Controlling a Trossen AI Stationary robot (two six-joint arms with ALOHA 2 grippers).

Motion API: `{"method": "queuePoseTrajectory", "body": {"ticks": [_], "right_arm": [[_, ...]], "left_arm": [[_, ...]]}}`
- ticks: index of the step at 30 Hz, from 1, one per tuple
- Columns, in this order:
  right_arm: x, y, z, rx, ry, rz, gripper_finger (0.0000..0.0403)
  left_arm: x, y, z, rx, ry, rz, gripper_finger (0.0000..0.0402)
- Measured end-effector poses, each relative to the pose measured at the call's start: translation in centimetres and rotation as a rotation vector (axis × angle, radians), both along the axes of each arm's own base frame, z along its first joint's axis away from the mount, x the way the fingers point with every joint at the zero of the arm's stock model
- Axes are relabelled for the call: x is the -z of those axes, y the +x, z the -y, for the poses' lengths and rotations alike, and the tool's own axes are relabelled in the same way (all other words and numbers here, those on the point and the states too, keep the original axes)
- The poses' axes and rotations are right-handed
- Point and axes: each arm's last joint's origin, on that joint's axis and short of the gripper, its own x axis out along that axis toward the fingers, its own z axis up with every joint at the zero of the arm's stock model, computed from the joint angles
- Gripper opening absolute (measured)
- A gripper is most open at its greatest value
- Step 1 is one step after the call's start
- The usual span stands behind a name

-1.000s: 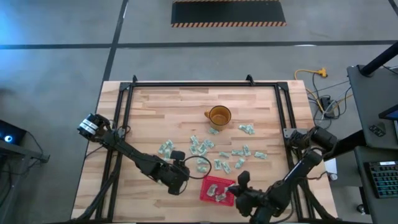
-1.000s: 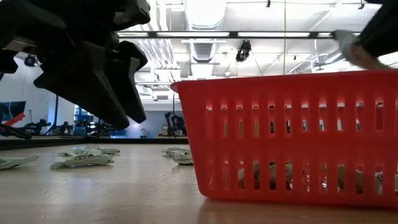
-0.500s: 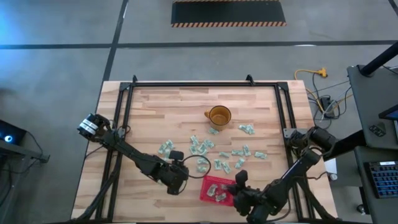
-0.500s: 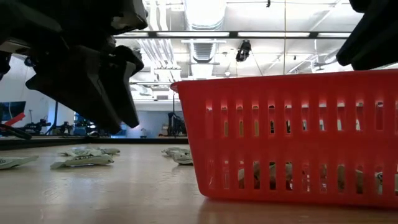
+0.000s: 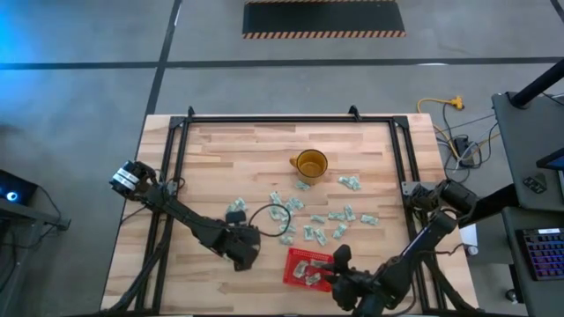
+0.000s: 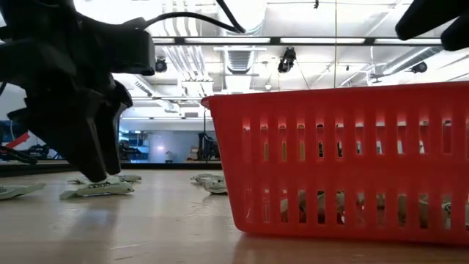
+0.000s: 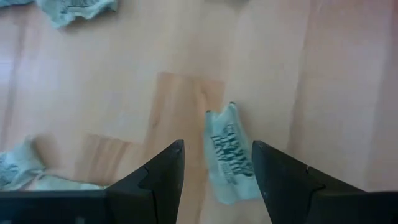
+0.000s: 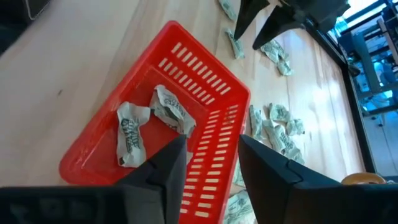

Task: Pick and place Stevia / Truvia into bins
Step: Put the stevia packet into the bin

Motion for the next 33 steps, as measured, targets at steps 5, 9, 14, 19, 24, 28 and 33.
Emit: {"method": "queuePoseTrajectory", "body": {"ticks": [5,9,14,19,24,28,33], "right_arm": [[-0.5,-0.4,-0.5,-0.014,-0.005,-0.005,0.0132],[-0.7,-0.6,-0.7,-0.013,-0.006,-0.011,0.0126],[-0.9,-0.9,-0.6,0.008,-0.006,-0.023,0.012],[-1.1,-1.0,-0.7,0.012,-0.001,-0.023,0.0119],[-1.1,-1.1,-0.8,0.008,-0.004,-0.025,0.0119],[-1.0,-1.3,-0.9,0.004,-0.007,-0.027,0.0113],[-0.9,-1.8,-0.6,0.028,-0.024,-0.055,0.0105]], "left_arm": [[0.0,0.1,0.1,0.009,-0.031,0.003,0.0171],[0.4,0.3,0.1,0.007,-0.038,-0.01,0.0171],[1.1,0.8,-0.2,0.011,-0.081,-0.043,0.0171],[1.2,0.9,-0.3,0.013,-0.089,-0.053,0.0162],[1.2,0.9,-0.3,0.023,-0.082,-0.055,0.0111],[1.2,0.9,-0.3,0.039,-0.075,-0.058,0.0056],[0.9,0.9,-0.4,0.085,-0.048,-0.056,0.0006]]}}
